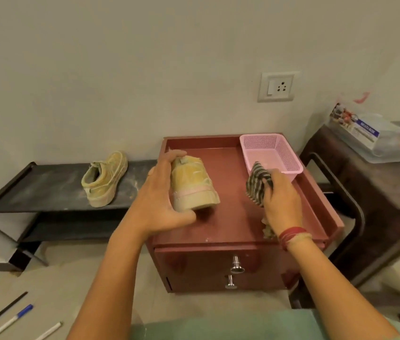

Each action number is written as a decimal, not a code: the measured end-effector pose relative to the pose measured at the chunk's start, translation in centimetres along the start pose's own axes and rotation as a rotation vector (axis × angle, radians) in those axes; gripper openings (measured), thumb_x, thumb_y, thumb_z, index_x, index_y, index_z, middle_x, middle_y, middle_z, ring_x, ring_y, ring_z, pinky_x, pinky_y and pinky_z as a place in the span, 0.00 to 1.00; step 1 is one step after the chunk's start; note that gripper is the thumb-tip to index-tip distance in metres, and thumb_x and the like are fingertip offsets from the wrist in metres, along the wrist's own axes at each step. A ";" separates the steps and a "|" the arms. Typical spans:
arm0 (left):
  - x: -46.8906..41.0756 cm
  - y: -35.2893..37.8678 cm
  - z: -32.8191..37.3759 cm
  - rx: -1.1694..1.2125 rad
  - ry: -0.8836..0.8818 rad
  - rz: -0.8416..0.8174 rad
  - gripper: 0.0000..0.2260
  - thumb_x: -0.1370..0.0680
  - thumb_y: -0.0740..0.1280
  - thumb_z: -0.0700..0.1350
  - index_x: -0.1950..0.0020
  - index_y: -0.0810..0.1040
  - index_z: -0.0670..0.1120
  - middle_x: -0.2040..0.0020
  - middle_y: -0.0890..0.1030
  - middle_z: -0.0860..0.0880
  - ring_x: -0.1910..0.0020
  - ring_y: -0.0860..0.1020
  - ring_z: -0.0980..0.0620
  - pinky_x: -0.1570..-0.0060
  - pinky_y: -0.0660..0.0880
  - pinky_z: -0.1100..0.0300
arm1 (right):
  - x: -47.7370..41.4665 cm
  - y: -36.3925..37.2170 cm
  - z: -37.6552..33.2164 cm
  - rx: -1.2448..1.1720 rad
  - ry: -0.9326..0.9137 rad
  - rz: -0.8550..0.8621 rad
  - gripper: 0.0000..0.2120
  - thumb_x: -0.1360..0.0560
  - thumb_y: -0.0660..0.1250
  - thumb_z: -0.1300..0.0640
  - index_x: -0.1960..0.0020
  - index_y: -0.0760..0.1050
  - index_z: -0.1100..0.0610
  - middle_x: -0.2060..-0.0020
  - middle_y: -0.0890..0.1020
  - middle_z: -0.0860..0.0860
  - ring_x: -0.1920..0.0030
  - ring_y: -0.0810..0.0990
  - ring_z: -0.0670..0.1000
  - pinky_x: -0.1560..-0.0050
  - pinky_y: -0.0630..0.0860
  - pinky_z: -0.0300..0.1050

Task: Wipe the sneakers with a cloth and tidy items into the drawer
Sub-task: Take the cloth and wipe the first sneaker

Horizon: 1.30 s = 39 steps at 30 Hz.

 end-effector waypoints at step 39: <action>3.1 -2.1 -0.2 -0.146 0.189 0.169 0.45 0.39 0.75 0.61 0.27 0.67 0.43 0.34 0.73 0.48 0.34 0.71 0.55 0.34 0.69 0.58 | 7.3 2.3 -17.6 -0.516 -0.727 -0.503 0.19 0.26 0.59 0.62 0.36 0.74 0.53 0.35 0.75 0.49 0.27 0.64 0.50 0.27 0.61 0.51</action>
Point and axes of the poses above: each hand's wrist, its own x-axis away from the middle knuckle, its own y-axis out of the palm, z = x × y, the point moved 10 cm from there along -x, towards the middle knuckle
